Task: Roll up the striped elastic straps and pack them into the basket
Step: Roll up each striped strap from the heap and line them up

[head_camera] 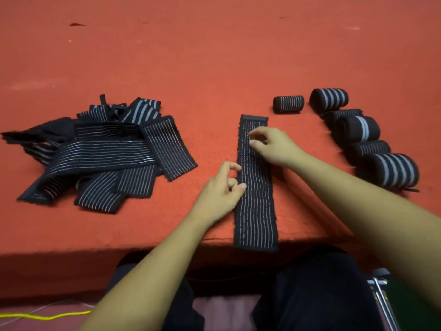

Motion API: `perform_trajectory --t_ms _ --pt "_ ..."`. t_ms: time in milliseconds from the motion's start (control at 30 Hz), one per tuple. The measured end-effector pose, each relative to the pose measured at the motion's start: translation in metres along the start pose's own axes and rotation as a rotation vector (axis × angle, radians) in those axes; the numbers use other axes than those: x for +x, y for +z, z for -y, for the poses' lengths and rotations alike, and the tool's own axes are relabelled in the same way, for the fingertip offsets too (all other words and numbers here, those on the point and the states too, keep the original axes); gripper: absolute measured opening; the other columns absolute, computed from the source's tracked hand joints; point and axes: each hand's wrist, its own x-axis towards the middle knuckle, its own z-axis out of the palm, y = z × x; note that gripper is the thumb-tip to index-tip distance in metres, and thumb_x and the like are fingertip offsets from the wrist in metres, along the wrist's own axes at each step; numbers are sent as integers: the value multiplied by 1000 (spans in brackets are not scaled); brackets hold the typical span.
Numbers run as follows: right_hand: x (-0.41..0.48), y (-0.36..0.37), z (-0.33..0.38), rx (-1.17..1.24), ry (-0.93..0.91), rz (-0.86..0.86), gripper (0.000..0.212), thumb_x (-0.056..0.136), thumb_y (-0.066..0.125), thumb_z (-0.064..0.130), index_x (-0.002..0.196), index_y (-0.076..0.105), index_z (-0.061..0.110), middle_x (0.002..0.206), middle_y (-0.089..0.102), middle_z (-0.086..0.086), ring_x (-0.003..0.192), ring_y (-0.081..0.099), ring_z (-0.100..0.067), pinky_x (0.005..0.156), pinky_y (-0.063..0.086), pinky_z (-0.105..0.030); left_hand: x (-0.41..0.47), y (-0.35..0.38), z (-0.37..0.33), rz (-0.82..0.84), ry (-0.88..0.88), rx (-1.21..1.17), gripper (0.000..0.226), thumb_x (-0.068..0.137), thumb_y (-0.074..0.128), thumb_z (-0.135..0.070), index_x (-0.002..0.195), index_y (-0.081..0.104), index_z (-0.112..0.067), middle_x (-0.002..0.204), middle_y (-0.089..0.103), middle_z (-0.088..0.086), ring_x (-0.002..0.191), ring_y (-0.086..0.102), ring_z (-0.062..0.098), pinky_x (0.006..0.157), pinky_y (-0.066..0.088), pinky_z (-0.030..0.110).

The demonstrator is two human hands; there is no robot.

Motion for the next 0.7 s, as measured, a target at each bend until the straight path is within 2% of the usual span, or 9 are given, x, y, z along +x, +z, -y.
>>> perform_trajectory --t_ms 167,233,333,600,700 --pt "-50 6 -5 -58 -16 64 33 98 57 29 128 64 16 133 65 -3 122 58 -21 103 41 -31 -1 -1 -1 38 -10 -21 26 95 64 -24 115 47 -24 51 44 -14 48 38 4 58 32 29" --pt "-62 16 -11 -63 -48 45 37 99 56 26 134 60 12 145 56 -5 135 49 -21 112 33 -30 -3 -1 -5 44 -10 -6 30 93 67 -29 116 46 -25 51 46 -15 48 40 3 58 34 30" --pt "-73 30 -21 -137 -131 2 44 101 52 31 141 53 14 155 43 -2 145 36 -17 122 24 -38 -12 0 -10 34 0 25 35 91 70 -29 117 48 -25 51 49 -17 49 43 3 59 38 30" --pt "-74 30 -22 -170 -146 -30 46 101 49 35 143 51 18 157 41 2 147 33 -14 123 22 -38 -43 5 -23 68 -84 9 25 93 67 -25 114 52 -26 47 46 -12 45 40 3 52 34 25" --pt "-75 30 -21 -168 -149 -37 45 100 51 33 142 52 17 156 42 2 146 34 -14 122 23 -37 -50 12 -30 56 -98 77 19 94 66 -25 108 53 -23 47 50 -12 45 44 1 55 37 28"
